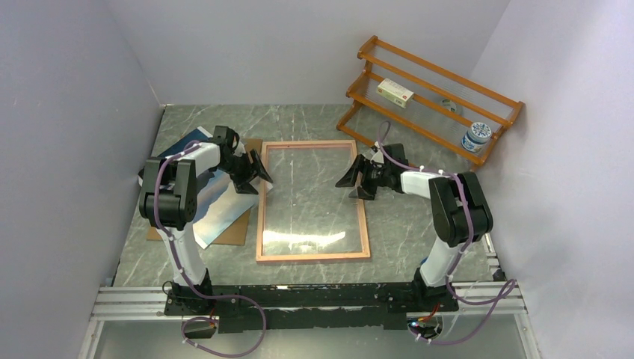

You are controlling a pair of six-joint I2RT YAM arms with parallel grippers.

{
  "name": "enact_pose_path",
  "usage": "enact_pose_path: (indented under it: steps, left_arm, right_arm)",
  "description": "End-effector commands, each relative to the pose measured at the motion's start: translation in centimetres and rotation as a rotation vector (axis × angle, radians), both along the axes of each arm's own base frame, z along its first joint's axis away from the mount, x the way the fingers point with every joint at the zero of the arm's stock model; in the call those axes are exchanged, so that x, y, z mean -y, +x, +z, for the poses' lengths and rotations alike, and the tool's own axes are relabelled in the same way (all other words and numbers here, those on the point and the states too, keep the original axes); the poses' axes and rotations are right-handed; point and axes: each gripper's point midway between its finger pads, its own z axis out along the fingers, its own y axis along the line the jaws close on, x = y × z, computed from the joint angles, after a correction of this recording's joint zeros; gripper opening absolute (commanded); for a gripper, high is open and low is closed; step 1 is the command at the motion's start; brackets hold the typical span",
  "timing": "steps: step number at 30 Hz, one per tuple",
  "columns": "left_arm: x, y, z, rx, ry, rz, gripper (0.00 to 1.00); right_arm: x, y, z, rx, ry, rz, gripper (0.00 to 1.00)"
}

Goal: Put the photo into the frame
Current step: Place the photo frame item in the photo frame, then adjust the photo frame at the center of the board.

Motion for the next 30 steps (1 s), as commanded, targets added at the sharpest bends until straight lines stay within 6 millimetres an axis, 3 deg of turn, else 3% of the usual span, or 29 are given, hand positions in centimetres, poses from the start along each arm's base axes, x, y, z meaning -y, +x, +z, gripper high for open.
enact_pose_path:
  steps: [1, 7, 13, 21, 30]
  left_arm:
    - [-1.1, -0.1, -1.2, -0.017, 0.067, -0.012, 0.74]
    - [-1.4, -0.2, -0.7, -0.025, 0.084, -0.011, 0.77]
    - [-0.7, -0.5, -0.7, -0.036, 0.04, -0.009, 0.76]
    - [1.6, -0.8, 0.9, 0.001, -0.129, -0.051, 0.75]
    - [4.9, -1.8, 2.6, 0.038, -0.249, -0.154, 0.75]
  right_arm:
    - [1.0, 0.5, 2.8, 0.061, -0.085, 0.004, 0.78]
    - [3.3, 0.0, 3.3, 0.037, -0.237, -0.038, 0.8]
    - [6.0, -0.2, 2.6, 0.028, -0.393, -0.108, 0.8]
    - [5.5, -0.5, 0.3, -0.017, -0.358, -0.116, 0.8]
    - [6.7, -0.3, 1.4, 0.006, -0.403, -0.19, 0.78]
